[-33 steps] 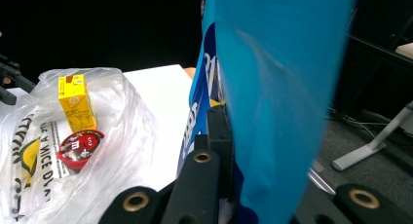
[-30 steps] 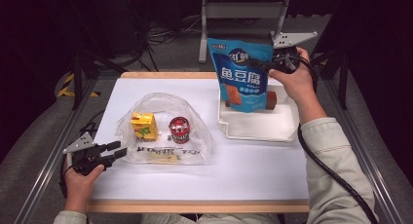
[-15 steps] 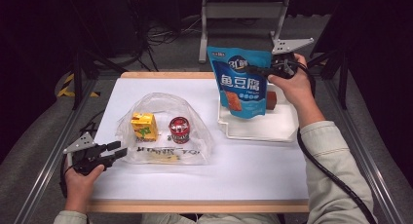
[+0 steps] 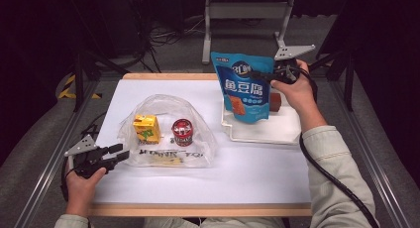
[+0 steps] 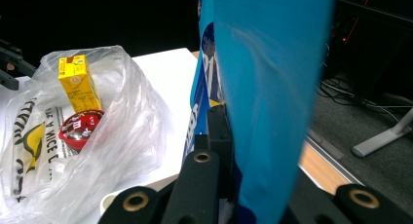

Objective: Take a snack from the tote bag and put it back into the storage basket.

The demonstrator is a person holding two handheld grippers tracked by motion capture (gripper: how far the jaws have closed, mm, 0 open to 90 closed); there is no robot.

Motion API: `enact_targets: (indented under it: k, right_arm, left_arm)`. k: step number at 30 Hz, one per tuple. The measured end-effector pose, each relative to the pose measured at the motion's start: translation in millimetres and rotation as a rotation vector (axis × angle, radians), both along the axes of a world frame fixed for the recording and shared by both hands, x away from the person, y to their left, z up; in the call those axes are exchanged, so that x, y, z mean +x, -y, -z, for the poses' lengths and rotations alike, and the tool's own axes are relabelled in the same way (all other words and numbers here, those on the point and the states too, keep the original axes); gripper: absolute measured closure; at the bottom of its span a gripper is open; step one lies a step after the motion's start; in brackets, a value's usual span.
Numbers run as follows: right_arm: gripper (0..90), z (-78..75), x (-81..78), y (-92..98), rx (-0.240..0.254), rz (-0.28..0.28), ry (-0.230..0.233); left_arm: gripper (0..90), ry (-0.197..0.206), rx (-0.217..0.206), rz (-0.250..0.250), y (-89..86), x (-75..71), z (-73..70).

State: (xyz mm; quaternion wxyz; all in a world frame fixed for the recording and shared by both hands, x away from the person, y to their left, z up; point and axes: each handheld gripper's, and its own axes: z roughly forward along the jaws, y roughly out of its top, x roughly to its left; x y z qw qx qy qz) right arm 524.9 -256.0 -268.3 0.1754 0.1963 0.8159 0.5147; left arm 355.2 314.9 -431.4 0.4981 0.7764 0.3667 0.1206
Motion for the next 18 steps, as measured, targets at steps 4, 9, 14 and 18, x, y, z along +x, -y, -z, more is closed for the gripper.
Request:
enact_targets:
  k: [4,9,14,18]
  right_arm:
    - [89.6,4.7,1.7,0.4,0.002,0.005,-0.003]
    - [89.6,7.7,3.1,0.0,0.002,0.011,0.001]
    - [89.6,13.9,5.9,3.0,0.013,0.016,0.001]
    - [89.6,18.1,7.1,4.3,0.011,0.014,0.001]
  left_arm:
    - [53.9,0.003,-0.002,0.001,-0.2,0.2,0.1]
    - [53.8,0.003,-0.003,0.004,0.3,0.1,0.2]
    - [53.8,0.004,-0.001,0.003,-0.3,0.1,0.2]
    - [53.8,0.001,-0.002,0.002,-0.2,-0.1,0.2]
